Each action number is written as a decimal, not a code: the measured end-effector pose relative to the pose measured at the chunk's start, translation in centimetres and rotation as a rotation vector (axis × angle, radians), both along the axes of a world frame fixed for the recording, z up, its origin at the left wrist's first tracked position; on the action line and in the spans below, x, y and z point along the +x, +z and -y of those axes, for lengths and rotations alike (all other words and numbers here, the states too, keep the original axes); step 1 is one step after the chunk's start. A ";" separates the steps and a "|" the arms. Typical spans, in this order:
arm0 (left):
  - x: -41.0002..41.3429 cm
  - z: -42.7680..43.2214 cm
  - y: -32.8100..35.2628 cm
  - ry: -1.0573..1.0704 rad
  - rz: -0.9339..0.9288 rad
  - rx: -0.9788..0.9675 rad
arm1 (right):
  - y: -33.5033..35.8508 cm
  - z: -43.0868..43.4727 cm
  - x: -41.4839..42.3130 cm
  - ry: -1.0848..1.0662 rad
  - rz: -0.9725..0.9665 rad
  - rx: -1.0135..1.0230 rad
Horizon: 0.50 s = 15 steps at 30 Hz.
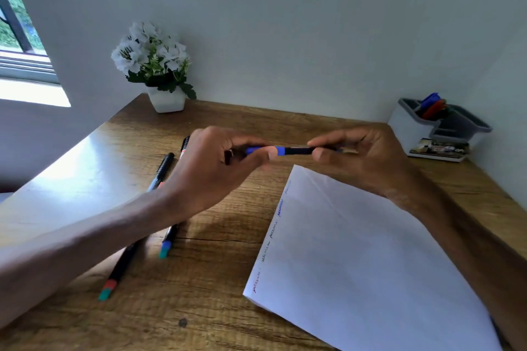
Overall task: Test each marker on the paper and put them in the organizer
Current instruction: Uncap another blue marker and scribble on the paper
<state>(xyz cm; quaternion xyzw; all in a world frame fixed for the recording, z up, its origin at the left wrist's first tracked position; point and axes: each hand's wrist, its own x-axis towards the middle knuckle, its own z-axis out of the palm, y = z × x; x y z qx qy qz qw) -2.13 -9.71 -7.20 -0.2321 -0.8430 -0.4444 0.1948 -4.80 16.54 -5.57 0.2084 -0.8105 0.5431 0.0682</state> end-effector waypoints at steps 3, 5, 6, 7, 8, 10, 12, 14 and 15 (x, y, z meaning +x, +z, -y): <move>0.2 -1.1 0.7 0.005 -0.034 -0.001 | 0.5 -0.1 0.5 -0.014 -0.176 0.263; 0.3 -2.1 1.1 -0.005 -0.057 -0.036 | 1.1 0.5 1.1 0.003 -0.315 0.352; 0.3 -2.7 1.3 -0.011 -0.061 -0.045 | 1.4 0.7 1.5 0.013 -0.368 0.381; 0.2 -3.3 1.5 -0.019 -0.065 -0.048 | 1.6 0.8 1.8 0.010 -0.398 0.398; 0.0 -3.9 1.8 -0.031 -0.069 -0.052 | 1.7 0.8 1.8 -0.009 -0.411 0.406; -0.7 -5.0 2.3 -0.046 -0.048 -0.048 | 1.9 0.2 1.4 -0.078 -0.417 0.441; -1.8 -6.1 3.0 -0.068 0.021 -0.008 | 2.1 -1.2 0.7 -0.170 -0.425 0.483; -2.9 -7.4 3.5 -0.094 0.054 -0.018 | 2.5 -2.8 0.1 -0.245 -0.438 0.453; -3.4 -8.0 3.6 -0.107 0.062 -0.060 | 2.7 -3.4 -0.2 -0.275 -0.453 0.430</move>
